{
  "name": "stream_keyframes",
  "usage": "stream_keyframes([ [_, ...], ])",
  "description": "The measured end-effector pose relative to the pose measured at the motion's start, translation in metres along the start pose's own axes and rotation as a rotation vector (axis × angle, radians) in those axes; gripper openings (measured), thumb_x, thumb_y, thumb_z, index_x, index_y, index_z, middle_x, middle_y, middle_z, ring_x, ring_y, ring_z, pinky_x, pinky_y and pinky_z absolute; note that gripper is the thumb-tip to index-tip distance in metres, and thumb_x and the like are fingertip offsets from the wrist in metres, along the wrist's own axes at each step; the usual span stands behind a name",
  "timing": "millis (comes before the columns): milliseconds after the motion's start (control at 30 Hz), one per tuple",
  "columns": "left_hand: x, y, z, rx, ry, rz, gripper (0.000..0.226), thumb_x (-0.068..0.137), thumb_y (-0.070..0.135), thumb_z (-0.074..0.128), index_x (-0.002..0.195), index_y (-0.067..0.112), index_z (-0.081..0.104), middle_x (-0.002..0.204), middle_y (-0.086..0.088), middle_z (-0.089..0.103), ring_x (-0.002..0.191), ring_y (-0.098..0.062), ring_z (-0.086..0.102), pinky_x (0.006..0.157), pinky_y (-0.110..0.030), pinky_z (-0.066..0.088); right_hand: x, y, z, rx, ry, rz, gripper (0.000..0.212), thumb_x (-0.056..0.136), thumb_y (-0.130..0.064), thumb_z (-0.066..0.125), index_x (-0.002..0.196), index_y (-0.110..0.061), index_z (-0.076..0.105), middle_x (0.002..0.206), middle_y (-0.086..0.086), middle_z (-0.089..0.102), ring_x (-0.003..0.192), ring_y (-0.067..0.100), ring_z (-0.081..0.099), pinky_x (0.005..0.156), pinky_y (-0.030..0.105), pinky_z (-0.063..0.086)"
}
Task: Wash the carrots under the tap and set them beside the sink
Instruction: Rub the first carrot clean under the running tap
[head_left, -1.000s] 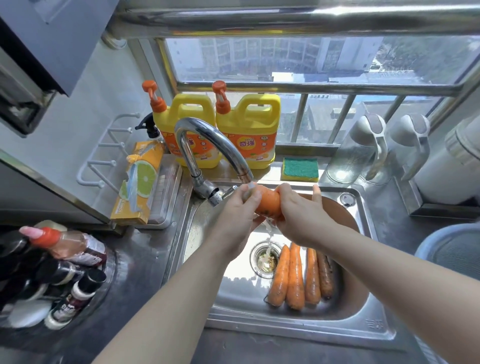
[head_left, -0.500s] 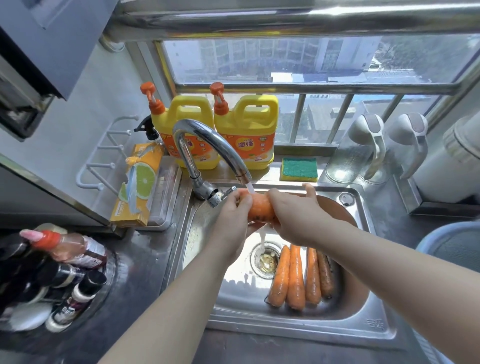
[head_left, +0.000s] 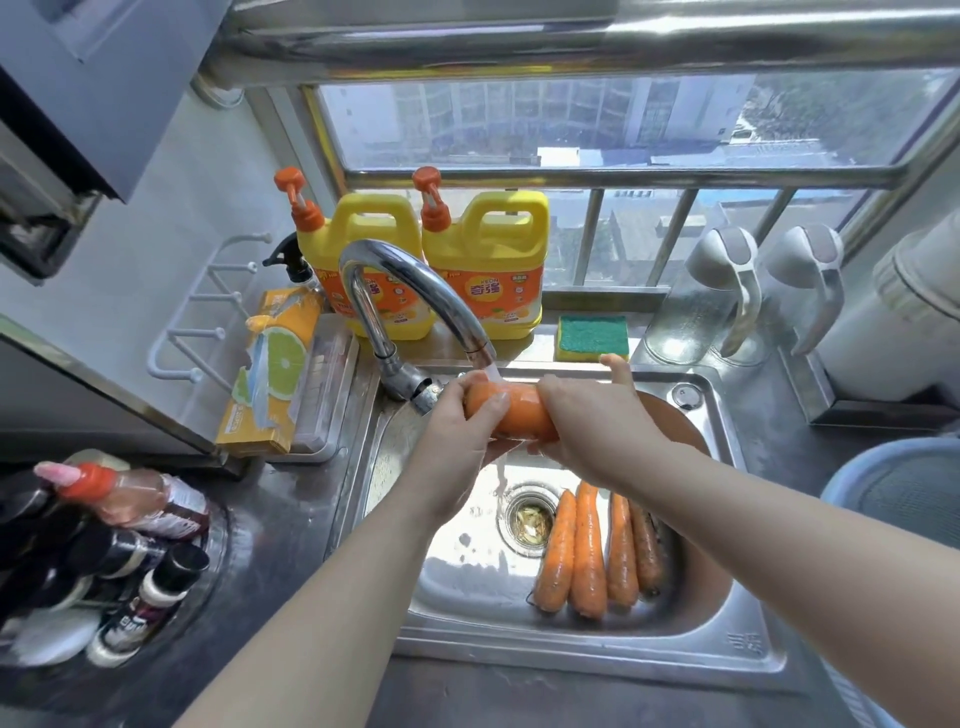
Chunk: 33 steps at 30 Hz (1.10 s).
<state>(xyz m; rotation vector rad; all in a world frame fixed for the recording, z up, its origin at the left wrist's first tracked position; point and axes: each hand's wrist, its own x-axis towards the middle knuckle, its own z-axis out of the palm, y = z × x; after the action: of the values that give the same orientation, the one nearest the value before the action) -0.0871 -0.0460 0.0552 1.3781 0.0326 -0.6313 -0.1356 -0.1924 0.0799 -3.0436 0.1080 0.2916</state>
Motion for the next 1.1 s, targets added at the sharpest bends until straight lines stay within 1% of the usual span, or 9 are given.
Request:
stream_keyframes([
  [167,0.014,0.002,0.019,-0.100,0.287,-0.038,0.023,0.102,0.021,0.056,0.121,0.008,0.058,0.108,-0.014,0.061,0.085,-0.025,0.063,0.060,-0.035,0.057,0.004,-0.007,-0.001,-0.105,0.104,-0.041,0.022,0.098,-0.036,0.057,0.105,-0.019,0.045,0.099,-0.002,0.067,0.095,0.024,0.068,0.122,0.050,0.008],
  [333,0.011,0.002,0.006,-0.139,0.325,-0.052,0.022,0.108,0.030,0.043,0.108,0.014,0.059,0.107,-0.014,0.061,0.090,-0.027,0.064,0.080,-0.047,0.059,0.007,0.007,-0.010,0.037,-0.043,-0.052,0.053,0.088,-0.069,0.055,0.117,-0.024,0.052,0.108,-0.005,0.068,0.104,0.021,0.064,0.115,0.048,0.026],
  [433,0.004,0.000,-0.006,-0.125,0.161,-0.055,0.021,0.106,0.025,0.048,0.124,0.016,0.055,0.122,-0.012,0.055,0.105,-0.026,0.061,0.087,-0.042,0.058,0.007,0.015,-0.005,0.187,-0.142,-0.071,0.051,0.091,-0.066,0.054,0.117,-0.023,0.055,0.108,-0.002,0.067,0.099,0.022,0.062,0.090,0.037,0.041],
  [500,0.001,-0.001,-0.014,-0.044,0.049,-0.043,0.031,0.102,0.019,0.055,0.133,0.018,0.050,0.128,-0.009,0.051,0.112,-0.026,0.061,0.086,-0.034,0.058,0.007,0.017,-0.001,0.331,-0.187,-0.070,0.047,0.091,-0.061,0.058,0.120,-0.024,0.056,0.108,0.000,0.068,0.094,0.021,0.061,0.085,0.036,0.048],
  [600,0.001,0.002,-0.015,0.005,0.059,-0.054,0.034,0.098,0.016,0.063,0.130,0.016,0.052,0.128,-0.012,0.051,0.109,-0.030,0.063,0.077,-0.030,0.060,0.004,0.014,0.000,0.308,-0.172,-0.085,0.045,0.093,-0.059,0.057,0.118,-0.022,0.054,0.110,-0.002,0.068,0.093,0.019,0.060,0.088,0.036,0.044],
  [767,0.012,0.006,0.002,0.002,0.287,-0.083,0.021,0.101,0.028,0.060,0.117,0.014,0.059,0.113,-0.014,0.063,0.094,-0.026,0.065,0.073,-0.039,0.060,0.001,0.005,0.007,0.110,0.049,-0.109,0.044,0.094,-0.064,0.050,0.111,-0.023,0.049,0.112,-0.005,0.068,0.099,0.021,0.063,0.101,0.038,0.033],
  [900,0.009,0.007,-0.003,-0.068,0.100,-0.130,0.022,0.103,0.017,0.055,0.125,0.014,0.055,0.120,-0.013,0.057,0.105,-0.027,0.062,0.088,-0.043,0.059,-0.001,0.015,0.009,0.201,-0.038,-0.050,0.049,0.093,-0.066,0.052,0.117,-0.023,0.048,0.111,-0.003,0.066,0.101,0.023,0.062,0.093,0.039,0.038],
  [1000,0.005,0.004,-0.013,-0.042,-0.067,-0.088,0.034,0.097,0.005,0.062,0.125,0.022,0.053,0.135,-0.015,0.046,0.112,-0.029,0.061,0.087,-0.035,0.059,-0.001,0.020,0.005,0.391,-0.184,-0.012,0.048,0.092,-0.061,0.059,0.119,-0.023,0.048,0.108,0.000,0.063,0.094,0.023,0.059,0.081,0.036,0.043],
  [1100,0.007,0.004,-0.017,0.050,-0.112,-0.069,0.047,0.095,0.004,0.064,0.134,0.022,0.047,0.139,-0.016,0.042,0.111,-0.028,0.063,0.086,-0.030,0.059,0.001,0.021,0.003,0.548,-0.228,-0.005,0.049,0.092,-0.055,0.064,0.122,-0.021,0.047,0.102,-0.003,0.062,0.085,0.016,0.059,0.071,0.030,0.045],
])
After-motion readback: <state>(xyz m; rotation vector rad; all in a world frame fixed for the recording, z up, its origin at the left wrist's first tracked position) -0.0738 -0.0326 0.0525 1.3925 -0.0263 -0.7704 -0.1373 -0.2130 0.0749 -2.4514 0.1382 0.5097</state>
